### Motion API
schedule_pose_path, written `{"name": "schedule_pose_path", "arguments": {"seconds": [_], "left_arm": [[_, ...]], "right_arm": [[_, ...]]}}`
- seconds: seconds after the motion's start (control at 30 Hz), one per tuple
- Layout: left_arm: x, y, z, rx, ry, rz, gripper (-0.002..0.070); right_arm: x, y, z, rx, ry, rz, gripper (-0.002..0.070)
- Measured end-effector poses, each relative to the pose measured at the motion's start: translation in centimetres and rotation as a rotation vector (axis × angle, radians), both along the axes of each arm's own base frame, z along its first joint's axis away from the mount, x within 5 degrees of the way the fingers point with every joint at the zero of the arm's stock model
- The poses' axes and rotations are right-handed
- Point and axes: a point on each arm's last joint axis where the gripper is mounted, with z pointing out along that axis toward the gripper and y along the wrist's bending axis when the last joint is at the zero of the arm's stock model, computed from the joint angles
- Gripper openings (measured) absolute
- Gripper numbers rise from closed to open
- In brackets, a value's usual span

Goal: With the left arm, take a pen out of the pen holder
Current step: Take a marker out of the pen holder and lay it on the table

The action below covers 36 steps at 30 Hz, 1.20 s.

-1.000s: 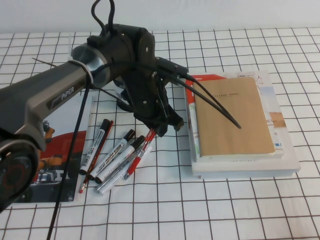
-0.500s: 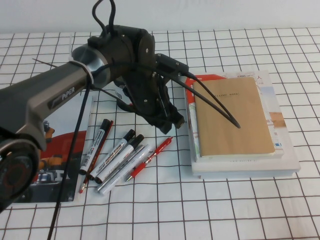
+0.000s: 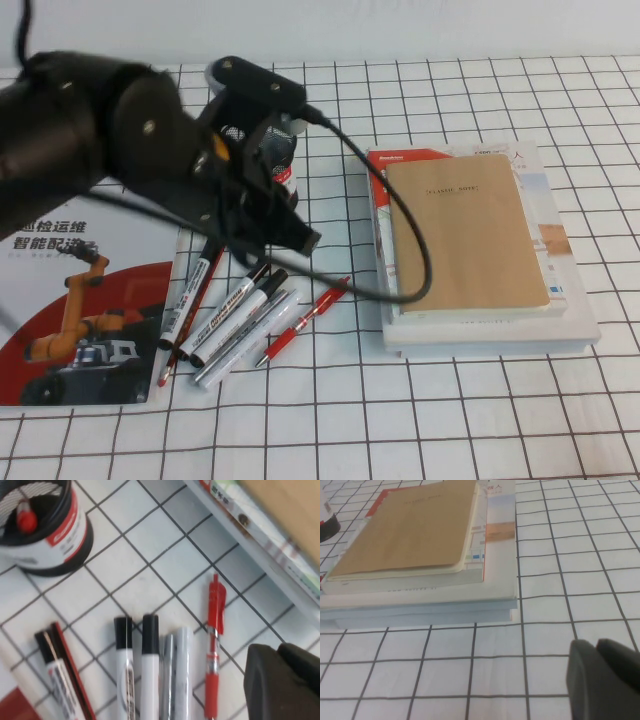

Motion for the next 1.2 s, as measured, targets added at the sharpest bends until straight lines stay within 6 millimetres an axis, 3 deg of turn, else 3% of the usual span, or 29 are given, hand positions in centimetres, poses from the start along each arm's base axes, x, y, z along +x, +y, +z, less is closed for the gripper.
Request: {"name": "schedule_pose_path", "arguments": {"seconds": [0.37,0.57,0.77,1.2], "left_arm": [[-11.9,8.7,1.8,-0.225,-0.263,0.146,0.0000],[-16.4,12.2,2.0,-0.323,-0.356,0.223,0.0000],[-18.3,13.6,1.5,-0.333,-0.382,0.233,0.0000],[-18.1,13.7,0.8,-0.335,-0.427,0.245,0.0000]], "right_arm": [[0.0,0.0,0.0,0.000,0.000,0.000,-0.0014],[0.0,0.0,0.0,0.000,0.000,0.000,-0.0014],[0.0,0.0,0.0,0.000,0.000,0.000,-0.0014],[0.0,0.0,0.0,0.000,0.000,0.000,-0.0014]]}}
